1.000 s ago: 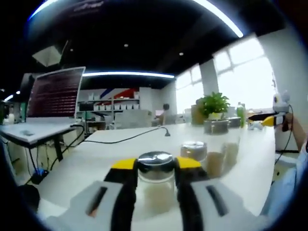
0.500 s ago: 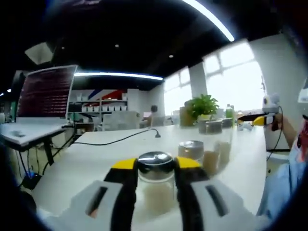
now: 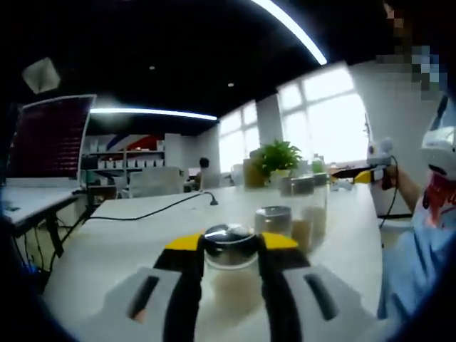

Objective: Rotate the seasoning bottle until the label or dispensing opening points toward the visible target arrow and the bottle remains upright within the marked orientation range

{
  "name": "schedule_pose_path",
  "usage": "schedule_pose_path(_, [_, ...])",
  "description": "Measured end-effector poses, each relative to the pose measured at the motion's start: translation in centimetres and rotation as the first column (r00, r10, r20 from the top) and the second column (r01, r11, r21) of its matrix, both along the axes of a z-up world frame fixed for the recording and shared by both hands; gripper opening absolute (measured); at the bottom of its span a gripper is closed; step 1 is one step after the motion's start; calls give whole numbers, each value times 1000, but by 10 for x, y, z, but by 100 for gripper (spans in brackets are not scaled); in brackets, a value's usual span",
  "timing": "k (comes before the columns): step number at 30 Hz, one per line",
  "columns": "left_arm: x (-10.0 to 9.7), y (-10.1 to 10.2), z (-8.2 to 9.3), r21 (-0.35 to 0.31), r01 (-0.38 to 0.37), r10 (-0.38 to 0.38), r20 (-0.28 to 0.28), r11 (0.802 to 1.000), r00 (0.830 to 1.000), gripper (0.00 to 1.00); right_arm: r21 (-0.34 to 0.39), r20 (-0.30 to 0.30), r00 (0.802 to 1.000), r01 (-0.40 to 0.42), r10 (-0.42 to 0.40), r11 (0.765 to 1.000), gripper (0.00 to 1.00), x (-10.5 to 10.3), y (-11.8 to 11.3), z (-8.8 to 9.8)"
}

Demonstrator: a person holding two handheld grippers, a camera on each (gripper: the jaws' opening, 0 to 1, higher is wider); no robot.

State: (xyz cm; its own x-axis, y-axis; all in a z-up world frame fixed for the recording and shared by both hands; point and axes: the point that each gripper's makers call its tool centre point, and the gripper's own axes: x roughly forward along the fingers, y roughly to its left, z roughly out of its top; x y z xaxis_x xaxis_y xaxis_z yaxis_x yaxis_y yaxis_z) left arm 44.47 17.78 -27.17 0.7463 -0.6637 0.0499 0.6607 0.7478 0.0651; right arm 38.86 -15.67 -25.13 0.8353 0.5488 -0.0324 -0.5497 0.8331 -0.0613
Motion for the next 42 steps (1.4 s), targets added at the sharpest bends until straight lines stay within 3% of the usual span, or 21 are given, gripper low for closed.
schedule_pose_path(12, [1, -3, 0, 8, 151, -151, -11, 989, 989, 31, -1, -5, 1000, -2, 2, 1000, 83, 0, 3, -1])
schedule_pose_path(27, [3, -7, -1, 32, 273, -272, -50, 961, 961, 31, 0, -11, 1000, -8, 8, 1000, 83, 2, 3, -3])
schedule_pose_path(35, [0, -8, -1, 26, 300, -298, -41, 954, 954, 32, -2, -11, 1000, -9, 9, 1000, 83, 2, 3, -2])
schedule_pose_path(37, [1, -5, 2, 26, 270, -270, -25, 962, 963, 37, -5, -13, 1000, -9, 9, 1000, 83, 3, 3, -3])
schedule_pose_path(39, [1, -1, 9, -18, 253, -253, -17, 967, 967, 48, -14, -18, 1000, -7, 7, 1000, 83, 3, 2, -5])
schedule_pose_path(42, [-3, 4, 13, -24, 233, -234, -9, 972, 972, 47, 0, -19, 1000, -10, 10, 1000, 83, 3, 3, -5])
